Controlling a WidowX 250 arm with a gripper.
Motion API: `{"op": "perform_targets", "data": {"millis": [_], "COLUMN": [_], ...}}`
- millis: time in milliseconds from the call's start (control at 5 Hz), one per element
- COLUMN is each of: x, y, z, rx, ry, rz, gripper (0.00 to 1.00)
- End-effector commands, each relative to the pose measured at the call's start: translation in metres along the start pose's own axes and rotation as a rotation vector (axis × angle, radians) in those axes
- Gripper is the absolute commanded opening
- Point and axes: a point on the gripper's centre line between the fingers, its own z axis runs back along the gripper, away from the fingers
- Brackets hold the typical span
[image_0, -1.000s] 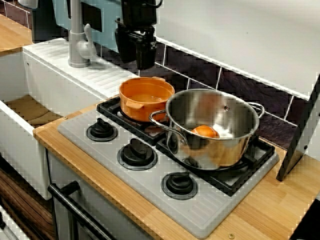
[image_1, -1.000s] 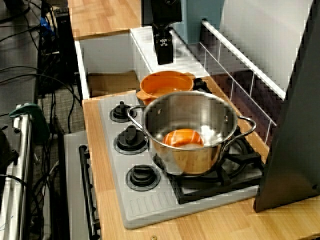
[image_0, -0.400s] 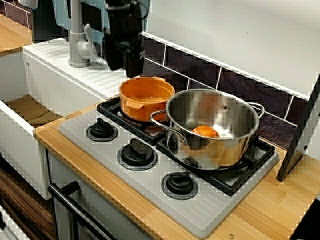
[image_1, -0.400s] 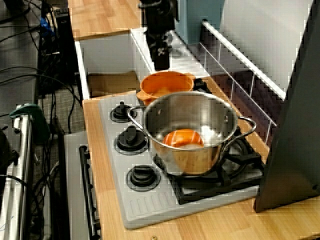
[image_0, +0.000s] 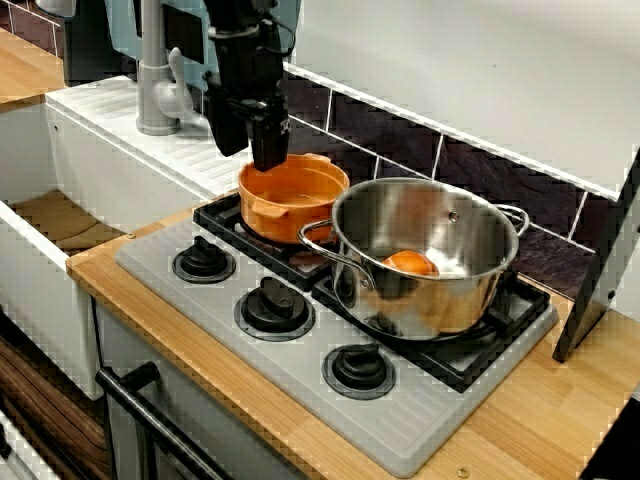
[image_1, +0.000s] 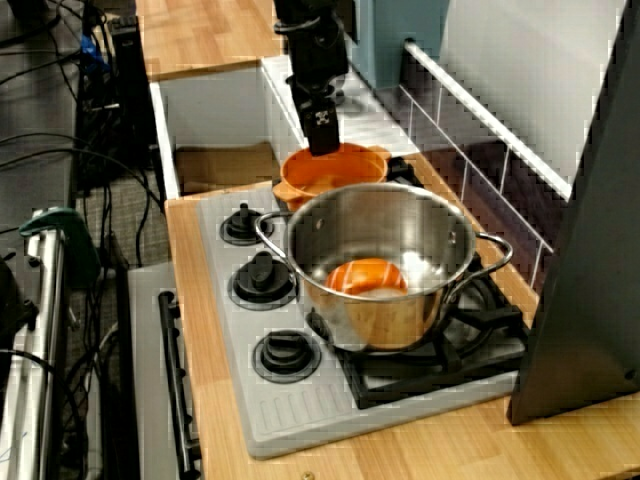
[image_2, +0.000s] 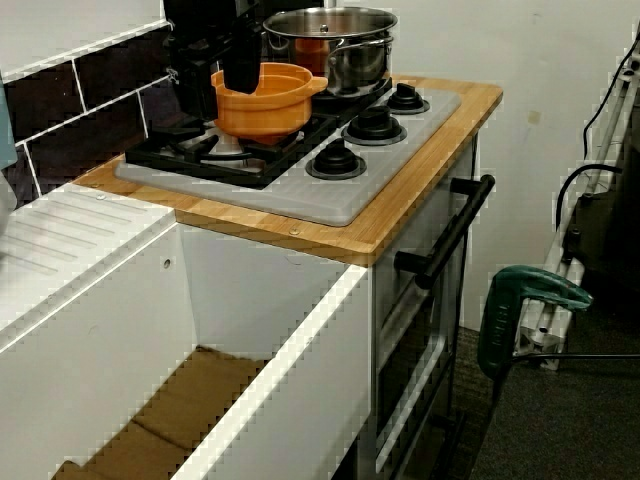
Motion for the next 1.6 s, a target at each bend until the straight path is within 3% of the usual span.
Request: {"op": "perform_targets", "data": {"millis": [0,200,1000,1200,1400], "x": [0.008,0.008,0.009,0.004,0.001], "y": [0.008,0.013,0.008,0.006,0.009], "z": [0.013,0.008,0.000,-0.006,-0.013], "rx": [0.046,0.066,0.063,0.067,0.064], "ry": [-0.080,-0.079,-0.071,-0.064,-0.049], "rz": [0.037,0.056,0.063,0.058,0.067], "gripper": [1.00,1.00,1.00,0.90,0.00]}}
